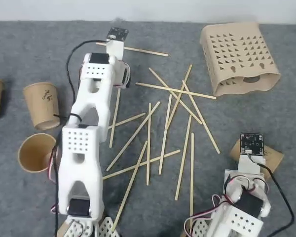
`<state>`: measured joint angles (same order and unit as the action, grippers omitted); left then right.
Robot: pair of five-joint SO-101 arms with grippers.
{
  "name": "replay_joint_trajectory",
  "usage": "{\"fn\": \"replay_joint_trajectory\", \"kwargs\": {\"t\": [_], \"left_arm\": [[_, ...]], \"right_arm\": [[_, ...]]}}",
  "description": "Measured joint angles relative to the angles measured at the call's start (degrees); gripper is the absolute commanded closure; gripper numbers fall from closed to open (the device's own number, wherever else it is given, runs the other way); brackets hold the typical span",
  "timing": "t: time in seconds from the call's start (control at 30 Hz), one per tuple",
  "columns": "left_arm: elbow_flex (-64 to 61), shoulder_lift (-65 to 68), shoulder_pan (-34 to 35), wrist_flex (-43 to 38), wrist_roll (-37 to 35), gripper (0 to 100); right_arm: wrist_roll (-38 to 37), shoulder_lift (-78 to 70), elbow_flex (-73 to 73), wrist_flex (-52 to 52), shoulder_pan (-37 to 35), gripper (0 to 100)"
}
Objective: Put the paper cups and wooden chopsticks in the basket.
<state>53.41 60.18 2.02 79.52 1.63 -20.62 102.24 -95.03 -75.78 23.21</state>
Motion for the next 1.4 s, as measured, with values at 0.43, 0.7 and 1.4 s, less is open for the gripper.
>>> {"fn": "replay_joint_trajectory", "kwargs": {"t": [0.43,0.7,1.4], "left_arm": [[37.1,22.51,0.44,9.67,0.0,92],[37.98,22.68,-1.05,13.36,8.53,99],[40.62,-3.34,0.09,19.16,-6.24,99]], "right_arm": [[0.0,0.0,0.0,0.0,0.0,99.1],[0.0,0.0,0.0,0.0,0.0,99.1],[0.0,0.0,0.0,0.0,0.0,99.1]]}}
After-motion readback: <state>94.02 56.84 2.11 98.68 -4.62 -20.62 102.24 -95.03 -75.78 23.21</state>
